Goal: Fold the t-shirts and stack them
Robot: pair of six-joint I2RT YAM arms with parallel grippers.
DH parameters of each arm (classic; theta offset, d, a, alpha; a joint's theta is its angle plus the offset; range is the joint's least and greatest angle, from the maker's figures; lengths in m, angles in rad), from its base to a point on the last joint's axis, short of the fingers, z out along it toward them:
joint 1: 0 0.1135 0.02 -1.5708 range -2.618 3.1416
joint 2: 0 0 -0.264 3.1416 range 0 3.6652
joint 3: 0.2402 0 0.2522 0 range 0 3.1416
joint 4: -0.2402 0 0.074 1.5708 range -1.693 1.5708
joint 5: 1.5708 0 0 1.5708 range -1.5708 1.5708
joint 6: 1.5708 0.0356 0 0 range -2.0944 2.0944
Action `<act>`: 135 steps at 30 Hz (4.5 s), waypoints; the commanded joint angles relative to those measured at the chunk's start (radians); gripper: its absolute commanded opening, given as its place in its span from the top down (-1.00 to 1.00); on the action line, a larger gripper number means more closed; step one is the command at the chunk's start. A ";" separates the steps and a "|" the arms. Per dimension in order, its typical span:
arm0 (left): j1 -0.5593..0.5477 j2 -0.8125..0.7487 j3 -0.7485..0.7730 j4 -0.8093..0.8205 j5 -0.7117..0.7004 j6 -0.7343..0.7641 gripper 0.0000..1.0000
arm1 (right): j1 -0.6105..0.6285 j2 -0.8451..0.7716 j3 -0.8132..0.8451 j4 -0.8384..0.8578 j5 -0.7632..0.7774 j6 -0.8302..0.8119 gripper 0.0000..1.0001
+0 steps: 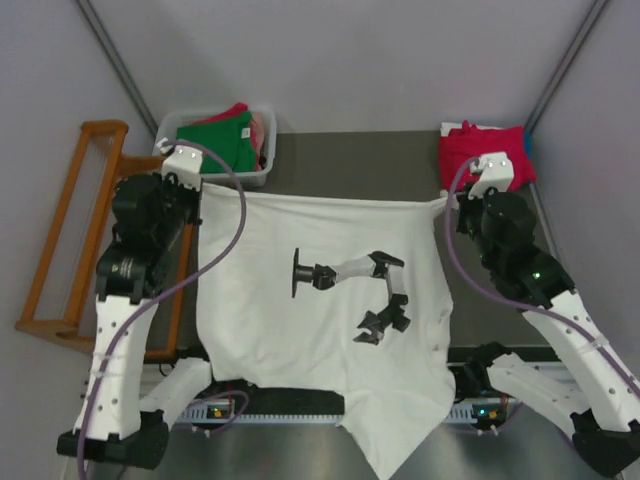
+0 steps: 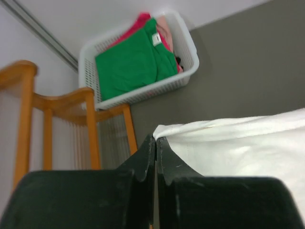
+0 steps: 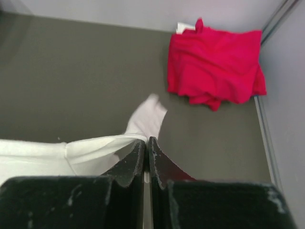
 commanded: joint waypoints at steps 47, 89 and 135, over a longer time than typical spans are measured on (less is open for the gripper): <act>0.099 0.820 0.098 0.256 0.022 -0.018 1.00 | -0.147 0.660 0.013 0.290 0.110 0.141 1.00; 0.096 0.473 -0.204 -0.126 0.214 0.022 1.00 | 0.033 0.410 -0.200 -0.159 0.078 0.407 1.00; 0.267 0.530 -0.179 -0.281 0.412 0.054 0.27 | 0.135 0.372 -0.248 -0.367 0.000 0.615 -0.50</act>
